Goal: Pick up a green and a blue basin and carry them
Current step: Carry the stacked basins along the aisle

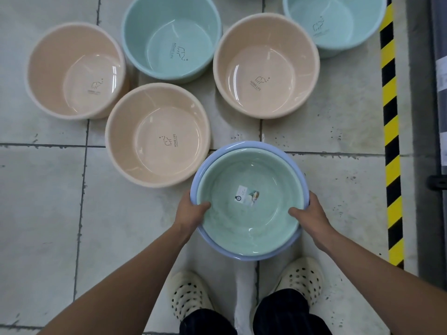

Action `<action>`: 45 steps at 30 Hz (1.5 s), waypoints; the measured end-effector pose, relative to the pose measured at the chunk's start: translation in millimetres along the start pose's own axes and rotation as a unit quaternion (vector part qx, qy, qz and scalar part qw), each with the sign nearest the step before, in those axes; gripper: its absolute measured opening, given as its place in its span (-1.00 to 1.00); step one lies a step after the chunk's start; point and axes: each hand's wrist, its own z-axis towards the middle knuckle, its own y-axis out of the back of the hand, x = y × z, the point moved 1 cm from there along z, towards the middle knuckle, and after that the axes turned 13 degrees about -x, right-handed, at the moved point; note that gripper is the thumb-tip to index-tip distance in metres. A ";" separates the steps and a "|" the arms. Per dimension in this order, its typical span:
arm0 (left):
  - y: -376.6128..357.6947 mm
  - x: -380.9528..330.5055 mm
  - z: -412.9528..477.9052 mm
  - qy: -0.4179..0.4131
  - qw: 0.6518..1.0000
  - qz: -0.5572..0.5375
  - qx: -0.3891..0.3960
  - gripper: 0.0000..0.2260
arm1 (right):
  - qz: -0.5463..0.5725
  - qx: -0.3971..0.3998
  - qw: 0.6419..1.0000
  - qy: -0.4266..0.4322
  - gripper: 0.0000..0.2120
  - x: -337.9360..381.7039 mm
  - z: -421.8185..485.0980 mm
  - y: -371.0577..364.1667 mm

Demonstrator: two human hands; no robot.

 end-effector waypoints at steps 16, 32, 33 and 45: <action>110.2 -129.0 -91.4 -0.032 0.997 -0.056 -0.033 -0.71 | -0.001 0.013 0.999 0.051 -0.61 166.4 -118.5 51.1; 250.8 -204.9 -71.1 -0.038 0.995 -0.044 -0.077 -0.63 | -0.074 0.071 0.990 0.096 -0.67 309.4 -163.1 -44.2; 253.8 -203.7 -64.2 -0.033 0.995 -0.042 -0.081 -0.61 | -0.079 0.080 0.989 0.095 -0.65 313.4 -158.1 -52.7; 253.4 -182.7 13.7 0.021 0.991 -0.065 -0.119 -0.66 | -0.095 0.082 0.988 0.090 -0.40 321.9 -92.0 -125.7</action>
